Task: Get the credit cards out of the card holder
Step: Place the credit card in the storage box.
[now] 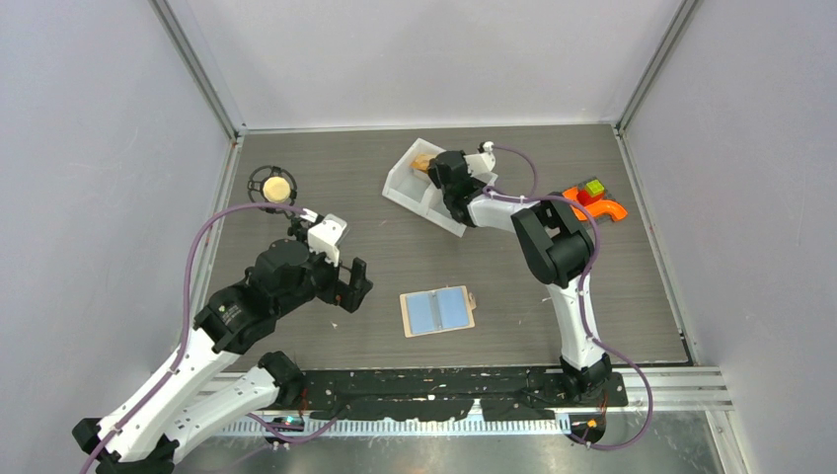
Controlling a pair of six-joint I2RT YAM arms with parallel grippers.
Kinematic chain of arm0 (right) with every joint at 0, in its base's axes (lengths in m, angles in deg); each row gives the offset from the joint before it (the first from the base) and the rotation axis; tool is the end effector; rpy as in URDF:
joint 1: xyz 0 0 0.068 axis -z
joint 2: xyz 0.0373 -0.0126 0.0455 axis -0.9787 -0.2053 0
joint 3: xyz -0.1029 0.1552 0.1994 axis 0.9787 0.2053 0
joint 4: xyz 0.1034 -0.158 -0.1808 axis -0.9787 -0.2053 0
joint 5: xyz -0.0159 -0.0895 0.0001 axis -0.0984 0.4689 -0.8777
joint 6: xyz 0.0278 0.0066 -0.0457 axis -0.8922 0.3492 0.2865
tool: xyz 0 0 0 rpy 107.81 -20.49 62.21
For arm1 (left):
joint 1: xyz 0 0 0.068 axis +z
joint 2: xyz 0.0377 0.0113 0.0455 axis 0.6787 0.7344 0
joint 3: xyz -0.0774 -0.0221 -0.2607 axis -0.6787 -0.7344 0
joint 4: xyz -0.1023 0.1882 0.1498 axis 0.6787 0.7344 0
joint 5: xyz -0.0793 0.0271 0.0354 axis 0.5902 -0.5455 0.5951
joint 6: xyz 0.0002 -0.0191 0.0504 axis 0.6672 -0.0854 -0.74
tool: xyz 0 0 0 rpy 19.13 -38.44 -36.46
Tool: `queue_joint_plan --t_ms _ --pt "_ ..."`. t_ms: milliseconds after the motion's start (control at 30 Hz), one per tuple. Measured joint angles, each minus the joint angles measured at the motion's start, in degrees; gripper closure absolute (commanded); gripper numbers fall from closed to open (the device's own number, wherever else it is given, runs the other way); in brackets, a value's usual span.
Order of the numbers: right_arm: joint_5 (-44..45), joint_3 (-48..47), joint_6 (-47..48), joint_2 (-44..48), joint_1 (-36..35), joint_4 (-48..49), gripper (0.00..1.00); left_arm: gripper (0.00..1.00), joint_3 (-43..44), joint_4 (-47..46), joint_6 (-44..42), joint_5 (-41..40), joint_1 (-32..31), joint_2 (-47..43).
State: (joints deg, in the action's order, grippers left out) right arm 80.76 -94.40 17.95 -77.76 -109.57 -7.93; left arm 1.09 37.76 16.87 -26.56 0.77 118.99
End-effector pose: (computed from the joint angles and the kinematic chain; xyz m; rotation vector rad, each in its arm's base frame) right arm 0.4333 0.2454 0.1660 0.9428 1.7045 0.7431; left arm 0.1020 -0.0888 0.3323 0.5182 2.0534 -0.5003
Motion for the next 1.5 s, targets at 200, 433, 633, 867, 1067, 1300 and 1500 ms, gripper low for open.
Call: queue_joint_plan --t_ms 200,433,633,867,1067,1300,1500 --pt "1.3 -0.1 -0.7 -0.6 0.0 1.3 0.95 0.0 -0.2 0.0 0.0 0.0 0.0 0.0" --pt "2.1 -0.5 -0.8 -0.9 -0.1 1.6 0.87 0.0 -0.2 0.0 0.0 0.2 0.0 0.0" --pt "2.3 -1.7 -0.9 -1.1 -0.1 0.7 0.74 0.0 -0.3 0.0 0.0 0.2 0.0 -0.5" --pt "3.5 -3.9 -0.8 -1.1 -0.7 -3.7 0.71 0.0 -0.3 0.0 0.0 0.2 0.0 -0.5" --pt "6.5 -5.6 0.4 0.9 -0.8 -13.2 0.65 0.0 -0.3 0.2 -0.3 1.0 0.0 -0.4" --pt "9.4 -5.1 5.9 9.1 0.5 -21.2 0.6 0.0 -0.3 1.1 -0.4 2.3 0.0 1.0" --pt "7.3 -0.4 17.4 22.3 2.3 -22.7 0.6 0.0 0.4 3.7 -0.2 2.4 0.0 2.1"
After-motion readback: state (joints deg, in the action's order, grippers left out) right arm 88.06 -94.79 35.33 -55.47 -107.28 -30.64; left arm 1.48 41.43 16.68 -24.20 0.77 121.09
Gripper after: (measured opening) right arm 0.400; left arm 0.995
